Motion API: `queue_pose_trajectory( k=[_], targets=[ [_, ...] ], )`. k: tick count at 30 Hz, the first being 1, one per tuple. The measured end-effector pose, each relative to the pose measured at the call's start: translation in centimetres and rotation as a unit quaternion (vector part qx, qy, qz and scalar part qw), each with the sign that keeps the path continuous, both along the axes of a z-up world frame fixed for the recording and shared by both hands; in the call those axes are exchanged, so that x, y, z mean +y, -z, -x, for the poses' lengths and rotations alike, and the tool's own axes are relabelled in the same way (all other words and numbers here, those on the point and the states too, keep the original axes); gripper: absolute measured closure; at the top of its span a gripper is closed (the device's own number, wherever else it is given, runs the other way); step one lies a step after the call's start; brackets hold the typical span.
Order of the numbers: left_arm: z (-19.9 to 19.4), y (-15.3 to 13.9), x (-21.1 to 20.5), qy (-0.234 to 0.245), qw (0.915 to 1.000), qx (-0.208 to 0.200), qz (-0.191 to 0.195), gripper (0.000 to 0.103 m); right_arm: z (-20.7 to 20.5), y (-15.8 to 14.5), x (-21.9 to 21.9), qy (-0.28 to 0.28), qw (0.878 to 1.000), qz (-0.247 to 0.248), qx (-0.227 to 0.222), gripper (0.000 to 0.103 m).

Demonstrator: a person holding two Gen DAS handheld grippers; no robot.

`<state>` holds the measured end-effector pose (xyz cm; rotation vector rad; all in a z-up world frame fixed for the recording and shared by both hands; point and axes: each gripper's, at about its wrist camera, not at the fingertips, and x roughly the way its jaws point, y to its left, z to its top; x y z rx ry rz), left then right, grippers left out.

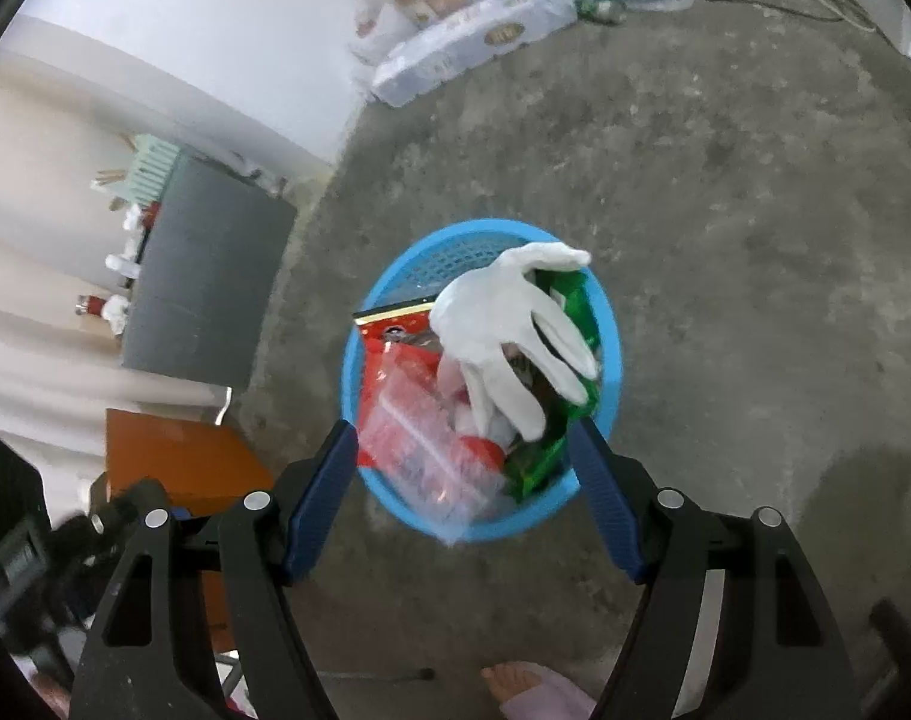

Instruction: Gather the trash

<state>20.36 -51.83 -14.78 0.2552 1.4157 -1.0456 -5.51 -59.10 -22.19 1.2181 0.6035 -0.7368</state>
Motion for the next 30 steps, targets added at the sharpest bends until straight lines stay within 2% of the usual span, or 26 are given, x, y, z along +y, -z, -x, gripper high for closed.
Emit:
queue_pose_trajectory(
  k=[4,9,12,15,16,19,20,23,27,29,30],
  targets=[
    [1.3,-4.6,3.0,0.023,0.9992,-0.026,0.020,0.040,1.5,-3.1,2.6,-0.016,0.999,0.032,-0.011,0.033],
    [4.6,-11.2,10.9,0.047,0.9944,-0.078,0.054,0.033,2.7,-8.2,8.7,-0.073,0.993,0.094,-0.003,0.030],
    [6.3,-14.8,16.8,0.035,0.9903,-0.097,0.093,0.024,2.7,-11.2,12.7,-0.119,0.983,0.137,0.007,0.026],
    [7.8,-17.4,23.4,-0.018,0.9826,-0.134,0.127,0.010,2.6,-13.2,16.0,-0.152,0.975,0.164,0.004,0.023],
    [8.6,-18.1,26.1,-0.049,0.9769,-0.157,0.136,0.005,2.5,-13.8,17.1,-0.162,0.971,0.175,0.005,0.022],
    [10.3,-18.7,31.6,-0.118,0.9636,-0.181,0.157,0.005,1.7,-15.8,20.6,-0.198,0.956,0.217,0.019,0.022],
    [10.9,-18.8,33.9,-0.154,0.9571,-0.186,0.160,0.005,1.4,-16.7,22.0,-0.213,0.948,0.234,0.023,0.022],
    [12.1,-19.1,38.6,-0.216,0.9389,-0.208,0.169,0.005,0.8,-18.9,25.1,-0.243,0.928,0.280,0.027,0.016],
    [13.0,-19.9,43.3,-0.283,0.9125,-0.256,0.148,0.005,0.3,-21.9,29.8,-0.275,0.895,0.350,0.027,0.008],
    [13.6,-20.1,45.5,-0.316,0.8986,-0.271,0.139,0.005,0.2,-23.0,32.0,-0.284,0.880,0.380,0.032,0.008],
    [13.8,-20.2,46.0,-0.323,0.8946,-0.277,0.136,0.005,0.3,-23.2,32.6,-0.285,0.875,0.391,0.030,0.008]
  ],
)
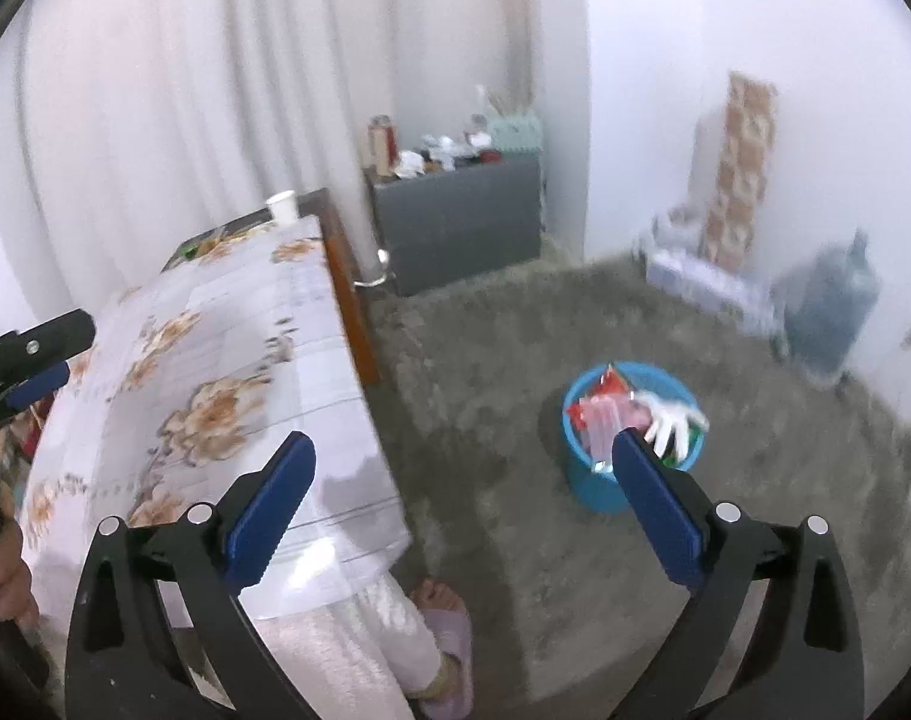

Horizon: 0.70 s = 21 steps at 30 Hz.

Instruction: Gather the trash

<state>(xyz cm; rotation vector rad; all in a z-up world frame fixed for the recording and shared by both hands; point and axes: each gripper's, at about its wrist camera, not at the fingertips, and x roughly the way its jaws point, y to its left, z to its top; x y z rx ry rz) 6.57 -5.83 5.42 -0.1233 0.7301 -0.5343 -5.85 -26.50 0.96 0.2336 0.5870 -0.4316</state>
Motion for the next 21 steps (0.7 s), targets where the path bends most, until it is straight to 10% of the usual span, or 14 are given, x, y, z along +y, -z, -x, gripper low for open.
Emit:
queue_pose_trajectory(
  k=[8,21],
  targets=[
    [1.8,0.8,2.4,-0.108,0.9892,-0.050,-0.085,0.005,-0.1,0.2,2.9,-0.015,1.000,0.004,0.004,0.008],
    [1.5,4.5,2.3,-0.116,0.9802,0.032,-0.157,0.005,-0.3,1.7,2.4,0.037,0.997,0.021,0.058,0.008]
  ],
)
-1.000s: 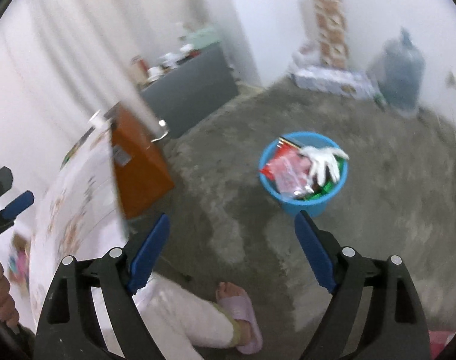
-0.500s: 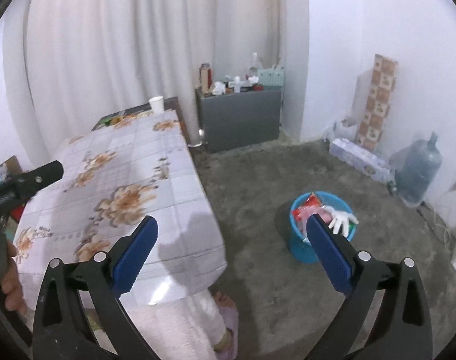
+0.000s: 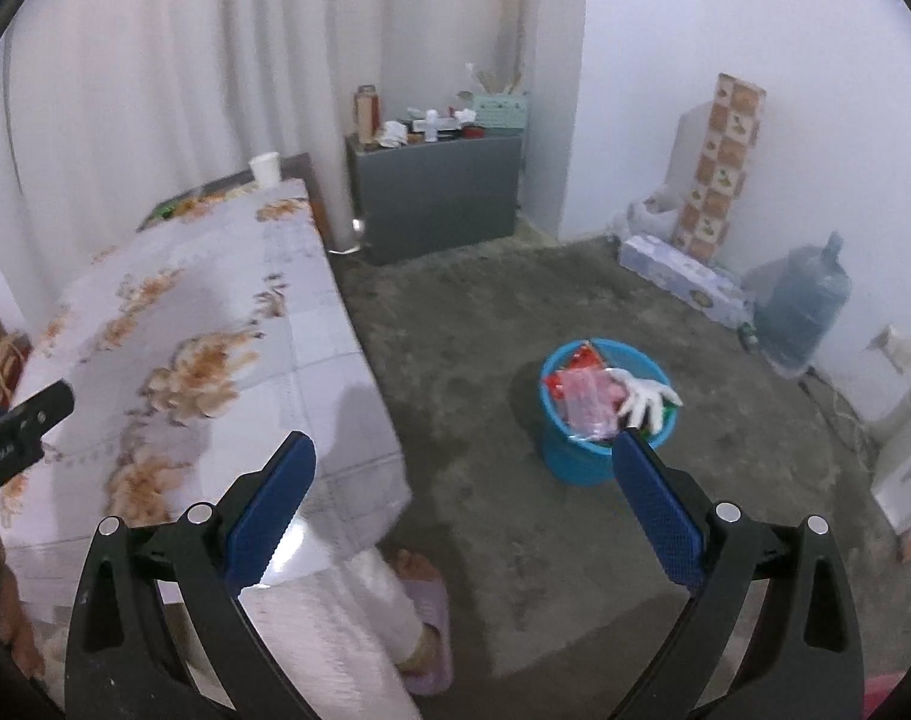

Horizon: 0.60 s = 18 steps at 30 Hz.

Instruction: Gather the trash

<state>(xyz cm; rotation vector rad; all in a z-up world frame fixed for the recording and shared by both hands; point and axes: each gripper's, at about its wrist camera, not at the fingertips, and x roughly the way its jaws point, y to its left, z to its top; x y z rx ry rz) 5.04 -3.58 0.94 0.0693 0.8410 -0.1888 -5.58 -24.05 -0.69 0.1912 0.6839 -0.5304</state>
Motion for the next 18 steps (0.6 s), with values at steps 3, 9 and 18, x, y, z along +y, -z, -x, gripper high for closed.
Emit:
queue_pose_trajectory(
  k=[3,9,18],
  targets=[
    [0.7,0.9,-0.4,0.011,0.9997,0.013,-0.017,0.005,0.4,0.5,-0.2,0.010,1.000,0.021,0.012,0.008],
    [1.1,1.8,-0.4,0.016,0.9985,0.023,-0.046,0.005,0.7,1.7,-0.5,0.012,0.998,0.044,0.032,0.008],
    [1.4,1.8,0.1,0.004,0.9977,0.018,-0.066,0.005,1.0,2.1,-0.5,-0.005,0.998,0.062,0.033,0.008]
  ],
)
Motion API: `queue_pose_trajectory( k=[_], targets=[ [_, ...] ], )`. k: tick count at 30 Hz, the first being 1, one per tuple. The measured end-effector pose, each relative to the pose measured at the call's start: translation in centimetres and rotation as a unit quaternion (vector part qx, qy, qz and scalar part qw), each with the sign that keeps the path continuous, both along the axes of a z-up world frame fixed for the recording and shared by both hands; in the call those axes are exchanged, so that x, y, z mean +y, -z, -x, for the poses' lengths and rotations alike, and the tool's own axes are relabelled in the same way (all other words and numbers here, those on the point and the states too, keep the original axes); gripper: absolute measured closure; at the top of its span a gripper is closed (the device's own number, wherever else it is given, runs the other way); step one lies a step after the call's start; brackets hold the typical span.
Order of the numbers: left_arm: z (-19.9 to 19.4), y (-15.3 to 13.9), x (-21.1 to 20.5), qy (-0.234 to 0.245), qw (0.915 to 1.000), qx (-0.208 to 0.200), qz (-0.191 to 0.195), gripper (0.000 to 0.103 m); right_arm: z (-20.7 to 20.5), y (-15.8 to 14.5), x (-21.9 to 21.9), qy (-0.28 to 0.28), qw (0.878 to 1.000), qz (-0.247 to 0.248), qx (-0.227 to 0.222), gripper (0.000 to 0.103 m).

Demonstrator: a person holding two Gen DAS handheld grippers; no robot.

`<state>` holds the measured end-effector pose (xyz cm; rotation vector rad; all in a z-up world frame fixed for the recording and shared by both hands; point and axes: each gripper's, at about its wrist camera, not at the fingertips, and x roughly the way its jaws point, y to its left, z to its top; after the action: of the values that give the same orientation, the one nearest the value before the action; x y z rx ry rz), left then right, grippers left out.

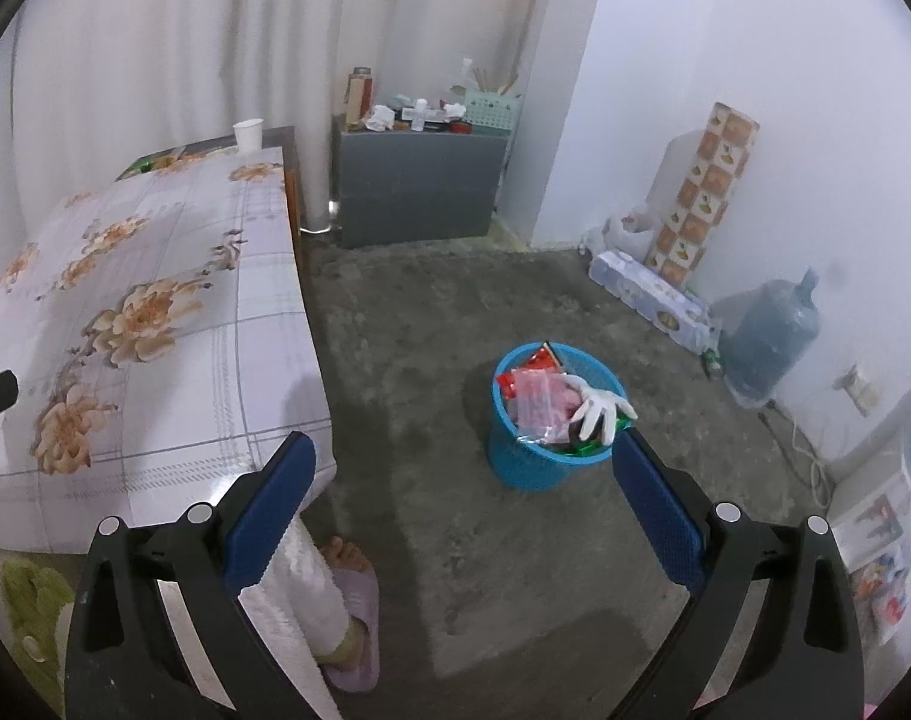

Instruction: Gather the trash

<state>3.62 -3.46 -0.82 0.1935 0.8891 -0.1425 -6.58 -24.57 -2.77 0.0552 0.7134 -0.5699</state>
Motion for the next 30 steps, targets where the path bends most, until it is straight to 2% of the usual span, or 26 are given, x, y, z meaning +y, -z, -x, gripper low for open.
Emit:
queue_pose_trajectory(
  k=[13,30],
  targets=[
    [1.1,-0.6,-1.2,0.032,0.9994,-0.012,-0.010,0.005,0.2,0.1,-0.2,-0.001,1.000,0.000,-0.002,0.008],
    [1.5,-0.8,-1.5,0.037,0.9992,-0.013,-0.008,0.005,0.0,-0.1,0.4,-0.015,1.000,-0.001,0.001,0.008]
  ],
)
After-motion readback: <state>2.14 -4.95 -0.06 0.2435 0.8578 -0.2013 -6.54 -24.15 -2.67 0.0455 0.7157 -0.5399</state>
